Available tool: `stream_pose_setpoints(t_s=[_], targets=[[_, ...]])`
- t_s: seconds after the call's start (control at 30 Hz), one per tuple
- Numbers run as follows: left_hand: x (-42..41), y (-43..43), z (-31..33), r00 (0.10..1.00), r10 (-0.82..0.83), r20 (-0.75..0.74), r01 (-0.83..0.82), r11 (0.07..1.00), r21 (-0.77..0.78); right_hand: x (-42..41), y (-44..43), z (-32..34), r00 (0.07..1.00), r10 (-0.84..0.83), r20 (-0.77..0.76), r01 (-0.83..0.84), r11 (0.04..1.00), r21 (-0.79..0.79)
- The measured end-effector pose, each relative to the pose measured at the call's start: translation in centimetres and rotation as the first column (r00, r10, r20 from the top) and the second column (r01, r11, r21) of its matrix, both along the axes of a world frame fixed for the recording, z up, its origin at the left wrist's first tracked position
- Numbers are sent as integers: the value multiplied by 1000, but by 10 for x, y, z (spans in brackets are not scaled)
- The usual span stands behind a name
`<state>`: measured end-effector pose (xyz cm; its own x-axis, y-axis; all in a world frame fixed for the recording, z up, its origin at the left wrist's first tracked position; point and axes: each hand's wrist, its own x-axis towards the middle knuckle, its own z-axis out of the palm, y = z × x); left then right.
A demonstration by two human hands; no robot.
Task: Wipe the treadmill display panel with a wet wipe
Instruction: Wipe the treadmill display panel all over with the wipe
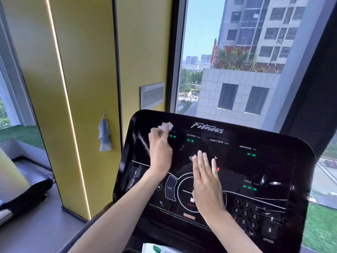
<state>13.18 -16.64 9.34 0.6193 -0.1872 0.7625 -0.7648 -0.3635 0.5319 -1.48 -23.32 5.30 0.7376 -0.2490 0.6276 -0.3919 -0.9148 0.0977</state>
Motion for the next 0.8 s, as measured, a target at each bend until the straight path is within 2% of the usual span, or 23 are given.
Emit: stream_pose_setpoints(t_s=[0.07, 0.1, 0.13, 0.17, 0.23, 0.27, 0.3, 0.33, 0.37, 0.4, 0.43, 0.47, 0.5, 0.53, 0.57, 0.6, 0.63, 0.7, 0.73, 0.77, 0.8], targets=[[-13, -4, -10, 934, -228, 275, 161, 956, 245, -1, -1, 2, 999, 3, -39, -3, 1000, -11], [-9, -1, -11, 881, -308, 359, 190, 925, 329, -1, -2, 3, 997, 2, -75, -3, 1000, -7], [0, 2, -10, 871, -316, 377, 193, 924, 329, -3, -2, 4, 995, 1, -104, -1, 1000, 0], [8, 3, -10, 913, -244, 327, 171, 956, 237, -3, -2, 5, 993, 3, -117, -2, 1000, 11], [9, 2, -5, 997, -43, 59, 44, 999, -22, -3, -1, 5, 996, 6, -93, -5, 1000, 10], [0, -2, -3, 1000, 9, 8, -9, 999, -50, -2, 0, 5, 997, 7, -75, -7, 1000, 1], [-10, -6, -2, 998, -2, 63, 2, 1000, 4, -2, 1, 5, 998, 10, -66, -10, 1000, -5], [-18, -9, -6, 976, -115, 185, 93, 988, 123, -2, 1, 5, 997, 21, -68, -21, 1000, -3], [-21, -10, -12, 915, -253, 314, 176, 951, 255, -3, -1, 5, 996, 39, -77, -38, 999, 4], [-17, -7, -13, 855, -348, 384, 227, 917, 326, -4, -4, 5, 994, 59, -87, -58, 998, 17], [-10, -4, -13, 851, -373, 369, 267, 913, 308, -5, -7, 5, 993, 81, -85, -79, 996, 31], [-3, -1, -11, 907, -316, 280, 273, 945, 180, -6, -10, 6, 992, 108, -66, -105, 993, 50], [1, 2, -10, 972, -209, 104, 211, 977, -8, -7, -14, 6, 990, 134, -37, -131, 989, 72], [1, 2, -10, 991, -110, -74, 98, 985, -144, -8, -18, 6, 988, 157, -9, -155, 983, 95], [-4, 1, -11, 987, -48, -150, 21, 984, -179, -9, -21, 7, 985, 173, 14, -174, 978, 115], [-12, -2, -14, 996, -32, -84, 21, 991, -130, -11, -22, 7, 983, 183, 32, -186, 974, 128], [-19, -5, -20, 993, -106, 59, 108, 994, -24, -13, -22, 6, 981, 191, 47, -196, 971, 137], [-24, -3, -34, 889, -329, 320, 262, 936, 235, -18, -19, 0, 975, 210, 75, -219, 965, 143], [-18, 2, -32, 855, -380, 354, 284, 913, 293, -20, -17, -3, 973, 213, 83, -223, 964, 142], [-9, 6, -29, 880, -353, 319, 280, 927, 251, -21, -15, -7, 974, 209, 86, -219, 966, 138], [-2, 9, -26, 944, -251, 212, 232, 966, 110, -21, -14, -9, 976, 202, 83, -212, 968, 131]])
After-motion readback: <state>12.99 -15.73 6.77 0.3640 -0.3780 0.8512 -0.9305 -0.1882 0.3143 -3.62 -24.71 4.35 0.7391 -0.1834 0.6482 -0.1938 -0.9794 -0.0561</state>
